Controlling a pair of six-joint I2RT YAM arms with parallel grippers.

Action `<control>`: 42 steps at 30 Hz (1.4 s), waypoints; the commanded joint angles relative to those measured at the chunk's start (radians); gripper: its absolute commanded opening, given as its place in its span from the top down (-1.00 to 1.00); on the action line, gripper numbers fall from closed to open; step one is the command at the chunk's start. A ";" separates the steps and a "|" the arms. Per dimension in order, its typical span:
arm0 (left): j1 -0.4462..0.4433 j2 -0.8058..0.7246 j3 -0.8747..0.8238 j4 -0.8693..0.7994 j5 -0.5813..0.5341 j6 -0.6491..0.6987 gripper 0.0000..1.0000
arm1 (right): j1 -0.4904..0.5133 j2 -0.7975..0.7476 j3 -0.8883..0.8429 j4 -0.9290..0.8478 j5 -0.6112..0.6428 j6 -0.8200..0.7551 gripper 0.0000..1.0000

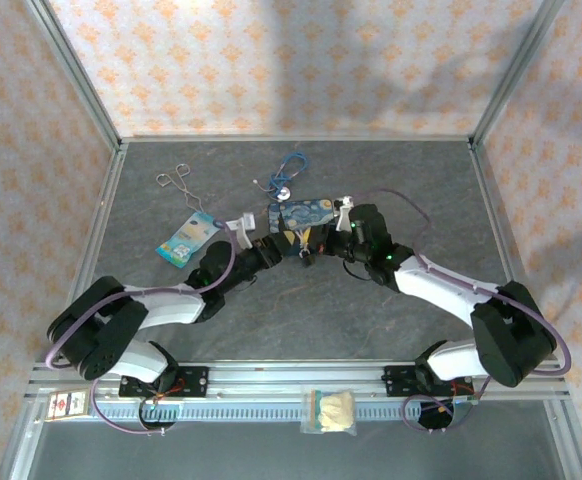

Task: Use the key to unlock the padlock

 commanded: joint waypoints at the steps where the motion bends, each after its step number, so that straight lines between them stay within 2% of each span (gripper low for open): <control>1: -0.011 0.039 0.054 0.115 0.039 -0.023 0.06 | 0.001 -0.031 -0.013 0.067 -0.013 0.019 1.00; 11: -0.022 0.091 0.096 0.114 0.045 -0.019 0.23 | 0.001 -0.040 -0.023 0.074 -0.019 0.009 1.00; 19: -0.022 0.088 0.106 0.045 0.012 0.028 0.21 | 0.002 -0.055 -0.027 0.064 -0.021 -0.002 1.00; 22: -0.022 0.106 0.123 0.047 0.026 0.034 0.14 | 0.002 -0.049 -0.024 0.063 -0.032 -0.007 1.00; 28: -0.019 0.130 0.150 0.043 0.024 0.059 0.17 | 0.001 -0.045 -0.022 0.053 -0.052 -0.011 1.00; 31: -0.017 0.133 0.165 0.020 0.027 0.075 0.32 | 0.001 -0.046 -0.021 0.048 -0.052 -0.012 1.00; 34: -0.017 0.135 0.168 0.006 0.028 0.085 0.67 | 0.001 -0.046 -0.017 0.049 -0.055 -0.015 1.00; 36: -0.017 0.137 0.168 -0.003 0.028 0.085 0.99 | 0.001 -0.044 -0.015 0.049 -0.057 -0.015 1.00; 38: -0.017 0.136 0.168 -0.010 0.024 0.084 1.00 | 0.001 -0.044 -0.013 0.044 -0.056 -0.020 1.00; 40: -0.016 0.126 0.157 -0.005 0.013 0.082 1.00 | 0.001 -0.053 0.001 0.004 -0.012 -0.034 0.78; 42: -0.011 0.104 0.140 0.000 -0.008 0.087 1.00 | -0.001 -0.085 0.019 -0.061 0.071 -0.073 0.39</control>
